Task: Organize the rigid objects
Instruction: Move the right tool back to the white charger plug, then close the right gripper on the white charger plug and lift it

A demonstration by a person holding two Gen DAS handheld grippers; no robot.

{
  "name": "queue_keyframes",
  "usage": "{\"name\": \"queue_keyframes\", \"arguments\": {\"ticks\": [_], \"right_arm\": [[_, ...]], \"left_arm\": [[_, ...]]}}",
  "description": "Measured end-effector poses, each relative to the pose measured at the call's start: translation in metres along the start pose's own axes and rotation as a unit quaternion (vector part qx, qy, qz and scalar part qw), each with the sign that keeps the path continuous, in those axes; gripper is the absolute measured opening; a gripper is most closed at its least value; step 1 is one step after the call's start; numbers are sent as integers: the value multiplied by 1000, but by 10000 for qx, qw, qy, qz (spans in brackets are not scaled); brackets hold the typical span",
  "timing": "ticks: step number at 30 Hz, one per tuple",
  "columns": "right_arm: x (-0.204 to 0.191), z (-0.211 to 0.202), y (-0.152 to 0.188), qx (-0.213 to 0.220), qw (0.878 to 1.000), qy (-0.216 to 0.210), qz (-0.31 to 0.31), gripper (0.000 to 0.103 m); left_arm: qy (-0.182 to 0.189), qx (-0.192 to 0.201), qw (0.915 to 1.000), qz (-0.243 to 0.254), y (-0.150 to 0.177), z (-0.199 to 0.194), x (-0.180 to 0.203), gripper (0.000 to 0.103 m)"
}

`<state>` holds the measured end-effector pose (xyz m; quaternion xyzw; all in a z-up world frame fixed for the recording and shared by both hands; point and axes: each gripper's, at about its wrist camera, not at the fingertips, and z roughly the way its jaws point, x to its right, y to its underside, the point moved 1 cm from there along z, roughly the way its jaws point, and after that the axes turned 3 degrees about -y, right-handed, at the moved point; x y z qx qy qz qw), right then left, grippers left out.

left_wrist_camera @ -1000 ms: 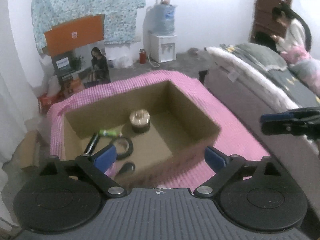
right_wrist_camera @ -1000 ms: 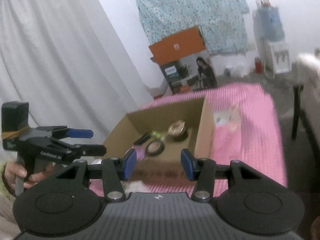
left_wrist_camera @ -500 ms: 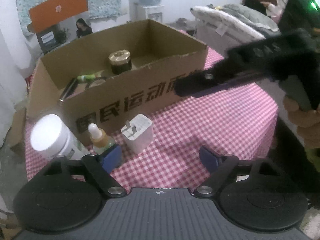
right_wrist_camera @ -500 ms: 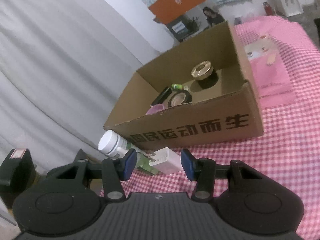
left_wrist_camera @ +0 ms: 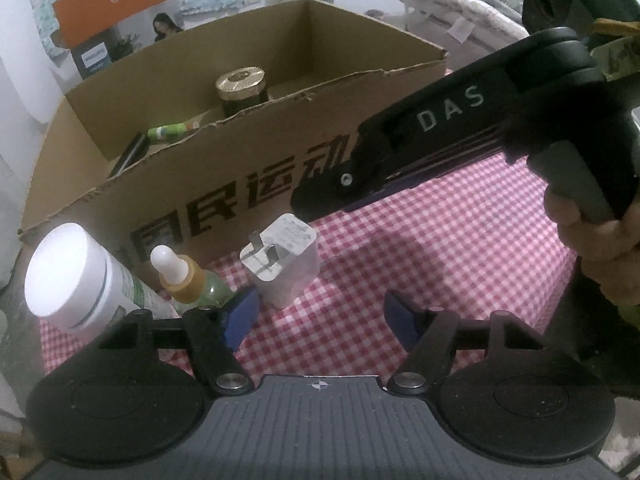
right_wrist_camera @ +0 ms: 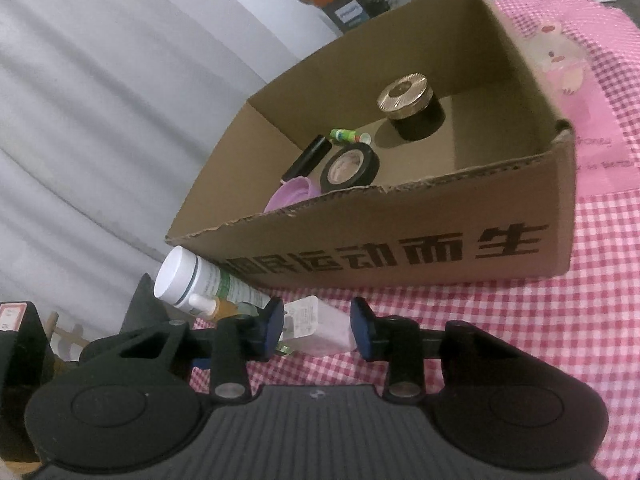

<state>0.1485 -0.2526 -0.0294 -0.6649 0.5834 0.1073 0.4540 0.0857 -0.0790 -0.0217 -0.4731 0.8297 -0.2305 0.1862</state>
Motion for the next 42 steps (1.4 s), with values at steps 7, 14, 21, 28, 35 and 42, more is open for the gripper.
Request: {"name": "queue_keyframes", "arguments": {"ticks": [7,14,21,28,35,42], "right_arm": [[-2,13,-4,-159,9998,-13,-88,38],[2,27,-2,-329,9994,3,-43,36],[10,22,-1,-266,9996,-10,67,35],[20,7,0,-180,9997,88,172,35],[31,-9,4,-55,9992,203,329,35],[41,-25,7,54,9984,330,454,35]], "left_arm": [[-53,-79,10000,-27,-3,8,1,70],[-46,-54,10000,-4,-7,12,4,71],[41,-72,9999,63,-13,15,9,71],[205,-40,9997,160,-19,15,20,71],[373,18,9988,307,-25,16,34,71],[540,81,9977,407,-30,18,46,71]]}}
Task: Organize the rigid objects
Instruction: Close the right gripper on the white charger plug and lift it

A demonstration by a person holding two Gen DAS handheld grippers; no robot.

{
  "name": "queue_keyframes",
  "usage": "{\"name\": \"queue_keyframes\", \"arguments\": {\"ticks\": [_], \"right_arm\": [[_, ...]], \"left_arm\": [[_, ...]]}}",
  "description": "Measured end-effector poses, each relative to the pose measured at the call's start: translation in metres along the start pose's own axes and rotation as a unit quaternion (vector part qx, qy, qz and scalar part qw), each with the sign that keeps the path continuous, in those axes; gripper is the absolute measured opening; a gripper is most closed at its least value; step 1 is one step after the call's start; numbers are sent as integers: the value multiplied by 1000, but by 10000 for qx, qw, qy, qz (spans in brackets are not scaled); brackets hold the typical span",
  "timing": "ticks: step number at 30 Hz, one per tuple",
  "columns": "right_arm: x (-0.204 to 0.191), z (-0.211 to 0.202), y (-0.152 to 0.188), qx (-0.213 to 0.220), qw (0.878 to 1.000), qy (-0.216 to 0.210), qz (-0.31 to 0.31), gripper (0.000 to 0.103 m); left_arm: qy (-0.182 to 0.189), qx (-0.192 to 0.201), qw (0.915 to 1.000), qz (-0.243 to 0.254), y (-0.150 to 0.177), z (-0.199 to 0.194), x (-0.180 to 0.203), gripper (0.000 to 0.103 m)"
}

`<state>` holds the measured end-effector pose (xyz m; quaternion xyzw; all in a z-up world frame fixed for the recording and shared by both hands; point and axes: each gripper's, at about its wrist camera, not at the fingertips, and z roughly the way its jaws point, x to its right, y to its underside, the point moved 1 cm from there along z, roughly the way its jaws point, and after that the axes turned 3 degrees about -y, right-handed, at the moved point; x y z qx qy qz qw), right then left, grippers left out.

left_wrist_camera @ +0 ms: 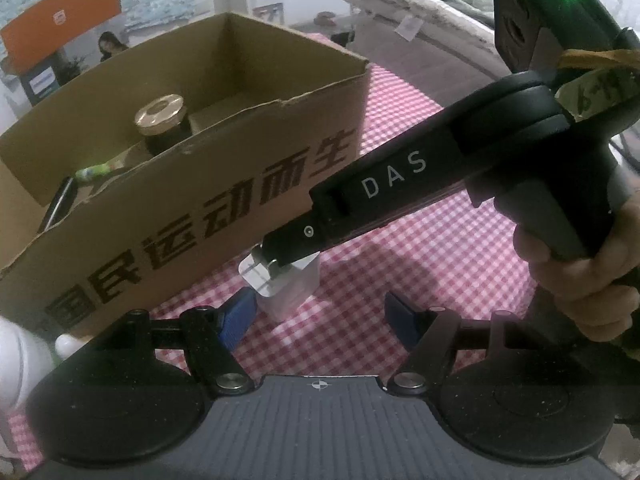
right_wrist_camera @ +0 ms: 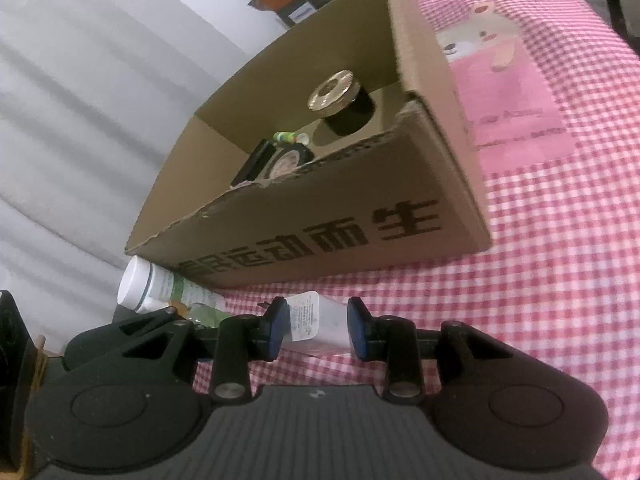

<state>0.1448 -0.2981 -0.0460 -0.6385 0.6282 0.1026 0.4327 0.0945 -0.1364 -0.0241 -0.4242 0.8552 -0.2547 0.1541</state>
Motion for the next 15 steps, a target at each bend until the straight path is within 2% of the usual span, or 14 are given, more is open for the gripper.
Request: {"name": "queue_keyframes", "arguments": {"ticks": [8,15], "right_arm": [[10,-14,1,93,9998,121,136,36],[8,-18,3,159,9995,199,176,36]], "left_arm": [[156,95,9998,79,-3,2,8,71],[-148,190,9996,166,1,4,6,70]]}}
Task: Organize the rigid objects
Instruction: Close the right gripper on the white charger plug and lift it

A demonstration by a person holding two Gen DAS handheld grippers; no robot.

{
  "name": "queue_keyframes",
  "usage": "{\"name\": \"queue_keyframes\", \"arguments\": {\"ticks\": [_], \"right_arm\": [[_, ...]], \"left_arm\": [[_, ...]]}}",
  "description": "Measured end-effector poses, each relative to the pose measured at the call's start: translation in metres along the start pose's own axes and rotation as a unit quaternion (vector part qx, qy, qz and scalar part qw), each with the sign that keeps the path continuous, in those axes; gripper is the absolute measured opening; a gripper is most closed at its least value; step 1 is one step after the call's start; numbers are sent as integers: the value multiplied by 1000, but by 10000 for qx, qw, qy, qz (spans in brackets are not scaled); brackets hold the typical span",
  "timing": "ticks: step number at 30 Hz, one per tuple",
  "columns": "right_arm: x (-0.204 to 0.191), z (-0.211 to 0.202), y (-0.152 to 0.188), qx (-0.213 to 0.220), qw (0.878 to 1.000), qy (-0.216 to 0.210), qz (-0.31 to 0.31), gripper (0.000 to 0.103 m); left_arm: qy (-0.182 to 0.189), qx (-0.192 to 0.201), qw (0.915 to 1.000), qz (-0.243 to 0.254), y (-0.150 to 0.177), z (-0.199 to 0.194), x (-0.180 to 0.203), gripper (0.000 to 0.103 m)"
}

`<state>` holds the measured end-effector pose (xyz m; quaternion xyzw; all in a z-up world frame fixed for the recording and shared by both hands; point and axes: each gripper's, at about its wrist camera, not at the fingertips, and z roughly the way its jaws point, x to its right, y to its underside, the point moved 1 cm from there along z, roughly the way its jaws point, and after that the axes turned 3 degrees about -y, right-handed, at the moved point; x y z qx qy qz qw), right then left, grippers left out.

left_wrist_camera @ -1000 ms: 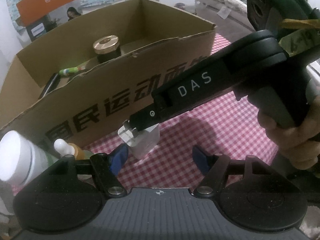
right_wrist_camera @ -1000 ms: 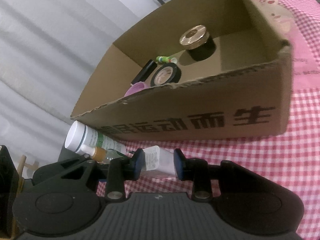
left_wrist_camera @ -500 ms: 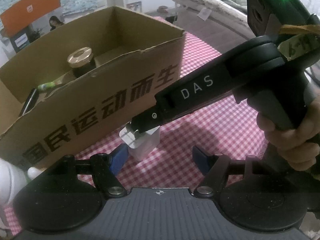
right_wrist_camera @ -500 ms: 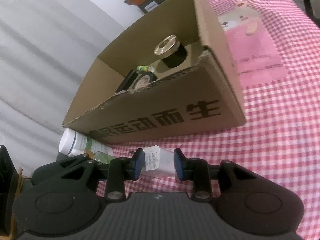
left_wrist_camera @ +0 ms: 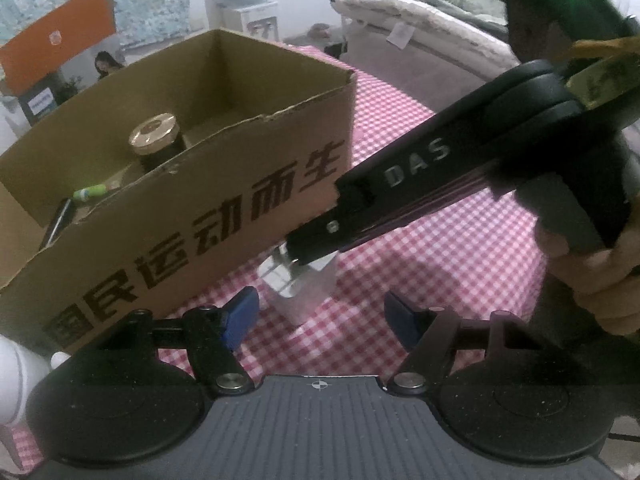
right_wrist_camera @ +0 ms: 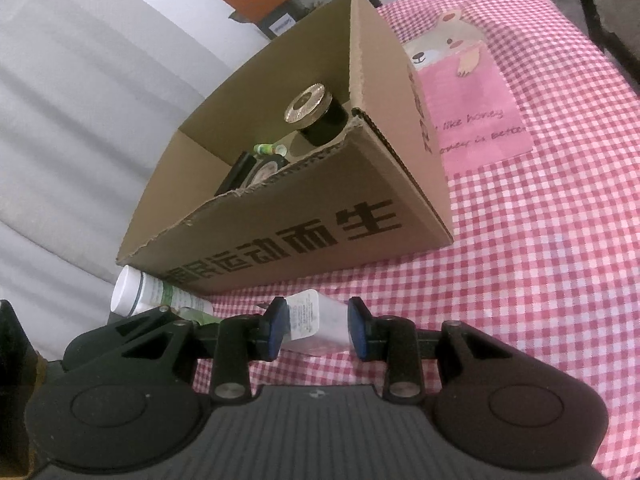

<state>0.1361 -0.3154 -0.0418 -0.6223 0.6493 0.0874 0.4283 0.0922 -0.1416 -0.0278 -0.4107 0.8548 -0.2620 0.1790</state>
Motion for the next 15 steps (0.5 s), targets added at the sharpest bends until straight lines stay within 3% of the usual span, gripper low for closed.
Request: {"name": "queue_keyframes", "arguments": {"ticks": [15], "right_arm": [[1,-1,5,-14,9999,-11,165,37]], "left_arm": [[-146,-198,9997,-72,-5,21,-6,59]]}}
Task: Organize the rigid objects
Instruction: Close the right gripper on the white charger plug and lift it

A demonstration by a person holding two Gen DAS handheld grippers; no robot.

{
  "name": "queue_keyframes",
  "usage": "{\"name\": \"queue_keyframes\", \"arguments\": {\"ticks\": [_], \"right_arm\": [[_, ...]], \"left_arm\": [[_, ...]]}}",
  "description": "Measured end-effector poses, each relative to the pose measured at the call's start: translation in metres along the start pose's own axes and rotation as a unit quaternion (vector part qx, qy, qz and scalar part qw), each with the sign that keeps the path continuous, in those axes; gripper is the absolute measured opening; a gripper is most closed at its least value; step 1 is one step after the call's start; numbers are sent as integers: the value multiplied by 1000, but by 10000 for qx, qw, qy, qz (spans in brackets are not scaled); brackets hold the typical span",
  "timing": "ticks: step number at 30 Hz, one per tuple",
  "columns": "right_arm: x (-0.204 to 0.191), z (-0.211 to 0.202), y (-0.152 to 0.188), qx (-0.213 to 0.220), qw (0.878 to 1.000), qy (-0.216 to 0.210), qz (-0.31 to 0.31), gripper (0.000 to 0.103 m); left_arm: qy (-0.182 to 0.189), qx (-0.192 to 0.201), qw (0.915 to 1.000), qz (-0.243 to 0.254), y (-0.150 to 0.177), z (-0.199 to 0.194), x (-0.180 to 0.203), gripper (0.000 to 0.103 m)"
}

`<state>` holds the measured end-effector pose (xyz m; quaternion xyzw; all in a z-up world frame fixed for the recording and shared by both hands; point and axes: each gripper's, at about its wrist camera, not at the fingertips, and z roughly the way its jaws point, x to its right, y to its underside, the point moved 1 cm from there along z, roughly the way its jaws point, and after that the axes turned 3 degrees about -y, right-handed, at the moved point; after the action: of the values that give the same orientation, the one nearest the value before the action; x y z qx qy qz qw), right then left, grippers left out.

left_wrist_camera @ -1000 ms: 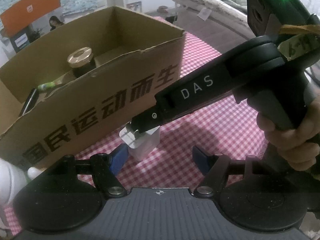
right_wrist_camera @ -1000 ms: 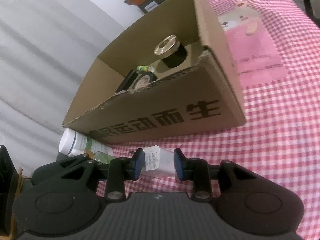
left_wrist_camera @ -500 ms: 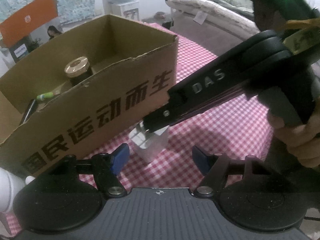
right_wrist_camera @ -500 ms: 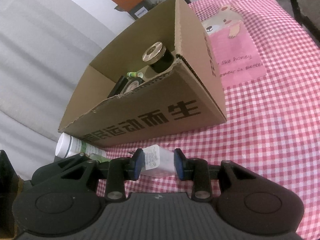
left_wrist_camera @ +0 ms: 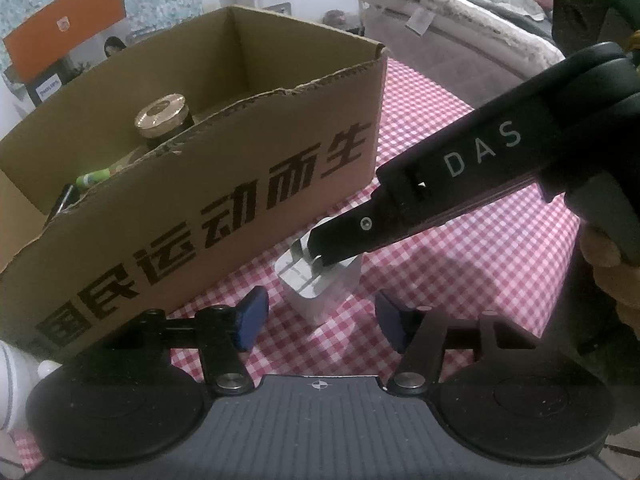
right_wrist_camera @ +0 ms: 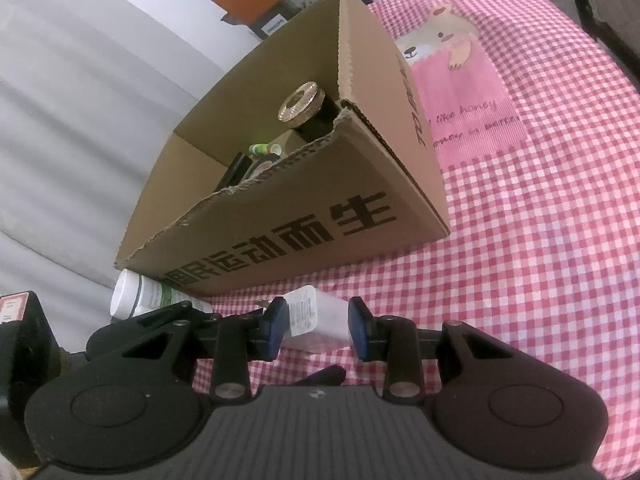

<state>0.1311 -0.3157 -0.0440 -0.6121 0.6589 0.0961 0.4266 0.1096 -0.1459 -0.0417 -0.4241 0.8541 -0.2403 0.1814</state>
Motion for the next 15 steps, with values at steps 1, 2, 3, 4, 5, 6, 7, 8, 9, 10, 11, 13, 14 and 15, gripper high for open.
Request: {"name": "queue_keyframes", "arguments": {"ticks": [1,2,3,4,5,6,7,8,9,10,11,13,14,15], "right_arm": [[0,0,0,3,10000,-2,15,37],[0,0,1,3,10000,-5,26,37],[0,0,1,6,10000,-4,38,37],[0,0,2,8,10000,-6,47,37],[0,0,2,3,10000,-12,48,37],[0,1,2,4,10000,-17,55,37],[0,1,3,7,10000,-20,62,37],[0,1,3,12,10000,-20,70,37],[0,1,3,15,10000,-24,83,37],[0,2,3,26,9999,-20,105,37],[0,2,4,33,9999,-19,115,37],[0,3,4,39,9999,-25,126,37],[0,3,4,40,9999,-31,130,37],[1,3,4,44,9999,-35,130,37]], "left_arm": [[0,-5,10000,5,0,1,0,59],[2,-12,10000,6,-1,1,1,58],[1,-17,10000,7,-1,2,2,57],[-7,-21,10000,1,-2,3,2,56],[-13,-25,10000,-4,-2,4,3,55],[-16,-28,10000,-9,-3,4,3,52],[-19,-32,10000,-15,-3,5,4,50],[-39,-41,10000,-19,-3,6,5,48],[-68,-43,10000,-19,-4,7,5,45],[-90,-46,9999,-16,-4,7,5,45],[-100,-48,9999,-16,-5,8,5,43],[-142,-50,9999,-13,-5,9,4,40],[-131,-51,9999,-27,-5,9,4,39],[-123,-50,9999,-48,-5,9,3,39]]}}
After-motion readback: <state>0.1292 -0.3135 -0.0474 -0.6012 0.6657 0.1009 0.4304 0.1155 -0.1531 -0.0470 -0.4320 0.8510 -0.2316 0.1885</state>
